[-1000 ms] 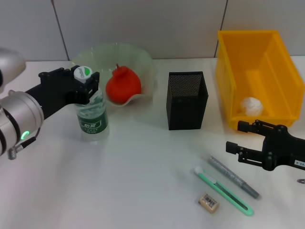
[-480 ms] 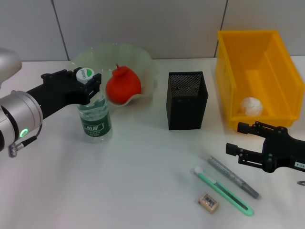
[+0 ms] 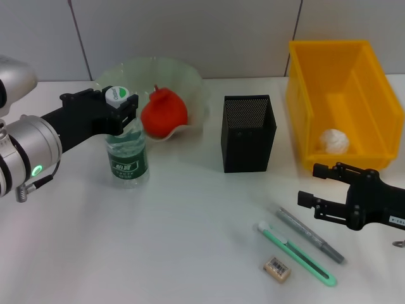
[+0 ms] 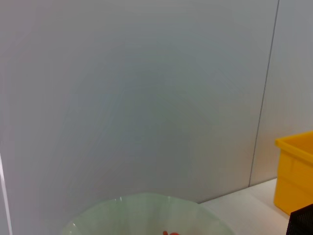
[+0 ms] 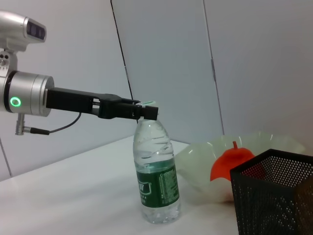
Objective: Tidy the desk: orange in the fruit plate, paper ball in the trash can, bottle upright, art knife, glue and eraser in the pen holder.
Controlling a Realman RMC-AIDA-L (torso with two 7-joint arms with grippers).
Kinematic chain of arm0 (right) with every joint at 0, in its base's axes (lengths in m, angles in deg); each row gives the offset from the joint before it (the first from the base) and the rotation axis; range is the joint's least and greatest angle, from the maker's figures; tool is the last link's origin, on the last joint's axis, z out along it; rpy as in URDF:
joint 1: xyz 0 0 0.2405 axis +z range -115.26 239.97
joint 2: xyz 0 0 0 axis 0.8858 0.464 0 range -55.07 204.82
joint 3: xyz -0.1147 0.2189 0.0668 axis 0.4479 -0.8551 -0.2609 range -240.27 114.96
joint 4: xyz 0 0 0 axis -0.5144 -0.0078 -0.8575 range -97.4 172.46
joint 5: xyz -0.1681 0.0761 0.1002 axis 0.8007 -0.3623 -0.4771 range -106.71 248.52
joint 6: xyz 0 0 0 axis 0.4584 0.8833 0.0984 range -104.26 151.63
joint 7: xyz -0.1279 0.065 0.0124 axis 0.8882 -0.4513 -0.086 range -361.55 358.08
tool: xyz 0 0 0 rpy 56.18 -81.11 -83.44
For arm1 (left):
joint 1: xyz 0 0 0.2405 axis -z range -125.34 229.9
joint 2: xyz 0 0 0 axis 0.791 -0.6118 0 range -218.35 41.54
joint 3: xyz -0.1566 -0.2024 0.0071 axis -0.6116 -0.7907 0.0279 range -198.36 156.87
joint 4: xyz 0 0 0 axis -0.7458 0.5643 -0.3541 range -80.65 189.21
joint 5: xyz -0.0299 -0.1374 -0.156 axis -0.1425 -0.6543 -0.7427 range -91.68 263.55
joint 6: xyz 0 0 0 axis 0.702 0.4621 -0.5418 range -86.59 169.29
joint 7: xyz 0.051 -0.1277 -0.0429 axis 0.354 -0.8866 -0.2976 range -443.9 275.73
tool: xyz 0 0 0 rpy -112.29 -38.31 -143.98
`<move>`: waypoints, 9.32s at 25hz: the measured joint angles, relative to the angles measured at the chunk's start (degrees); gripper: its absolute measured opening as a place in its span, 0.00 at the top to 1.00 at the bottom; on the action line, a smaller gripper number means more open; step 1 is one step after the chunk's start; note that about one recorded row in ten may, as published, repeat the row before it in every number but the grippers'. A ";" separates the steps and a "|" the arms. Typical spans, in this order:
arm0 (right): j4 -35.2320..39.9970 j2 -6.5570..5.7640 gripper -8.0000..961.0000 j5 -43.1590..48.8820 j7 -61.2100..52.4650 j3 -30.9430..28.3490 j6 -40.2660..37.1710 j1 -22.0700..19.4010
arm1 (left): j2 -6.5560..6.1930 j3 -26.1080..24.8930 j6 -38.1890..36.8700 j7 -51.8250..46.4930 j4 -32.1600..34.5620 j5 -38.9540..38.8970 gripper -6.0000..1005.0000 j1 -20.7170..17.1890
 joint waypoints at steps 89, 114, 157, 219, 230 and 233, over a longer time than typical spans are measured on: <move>-2.25 0.17 0.22 -1.68 4.00 -1.93 0.04 -1.68 | -0.73 -38.72 -60.57 74.37 -54.65 -29.59 0.20 5.71; 37.99 -0.57 0.23 15.24 -38.09 5.52 -16.47 0.37 | -2.43 -39.03 -63.10 71.39 -54.17 -21.95 0.20 7.21; 17.32 0.88 0.23 36.87 -96.74 57.60 1.49 34.31 | -2.64 -39.07 -63.81 77.28 -53.63 -22.10 0.20 5.37; 35.71 0.10 0.81 35.50 -95.93 58.39 2.89 26.66 | -2.03 -40.53 -64.42 78.14 -53.58 -22.43 0.20 5.26; 58.20 0.47 0.81 25.84 -80.79 51.14 24.39 10.69 | -1.79 -41.93 -64.64 78.80 -53.87 -22.45 0.20 5.19; 55.31 0.47 0.80 23.99 -77.82 51.46 28.87 10.57 | -1.79 -41.93 -64.64 78.80 -53.87 -22.45 0.20 5.19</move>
